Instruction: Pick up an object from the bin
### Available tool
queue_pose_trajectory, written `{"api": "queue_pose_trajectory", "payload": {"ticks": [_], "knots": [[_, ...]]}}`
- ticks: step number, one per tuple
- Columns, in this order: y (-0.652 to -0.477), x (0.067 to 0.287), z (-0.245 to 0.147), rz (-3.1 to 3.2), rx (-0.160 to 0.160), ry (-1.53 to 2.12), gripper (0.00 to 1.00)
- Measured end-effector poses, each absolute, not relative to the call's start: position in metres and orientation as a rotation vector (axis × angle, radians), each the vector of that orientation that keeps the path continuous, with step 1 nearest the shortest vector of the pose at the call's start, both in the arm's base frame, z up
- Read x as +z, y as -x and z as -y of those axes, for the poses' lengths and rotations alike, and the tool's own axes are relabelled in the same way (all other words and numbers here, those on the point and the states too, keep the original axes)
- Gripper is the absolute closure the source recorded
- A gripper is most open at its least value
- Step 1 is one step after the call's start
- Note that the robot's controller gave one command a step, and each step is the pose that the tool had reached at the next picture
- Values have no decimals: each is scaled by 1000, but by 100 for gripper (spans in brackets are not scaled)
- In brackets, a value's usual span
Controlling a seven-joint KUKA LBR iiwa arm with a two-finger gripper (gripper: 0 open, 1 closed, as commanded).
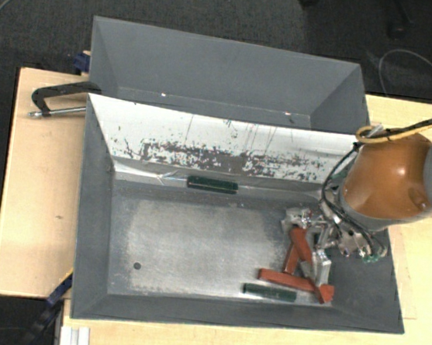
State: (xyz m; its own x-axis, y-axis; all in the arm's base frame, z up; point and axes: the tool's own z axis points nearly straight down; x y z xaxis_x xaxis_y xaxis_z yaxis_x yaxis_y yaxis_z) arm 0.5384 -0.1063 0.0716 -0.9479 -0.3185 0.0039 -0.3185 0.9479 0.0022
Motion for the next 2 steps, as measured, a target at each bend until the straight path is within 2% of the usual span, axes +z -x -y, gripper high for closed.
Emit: {"api": "queue_pose_trajectory", "payload": {"ticks": [1,2], "knots": [[-540,72,103,3104,-6,-516,100],[-520,214,107,3093,7,-620,100]]}}
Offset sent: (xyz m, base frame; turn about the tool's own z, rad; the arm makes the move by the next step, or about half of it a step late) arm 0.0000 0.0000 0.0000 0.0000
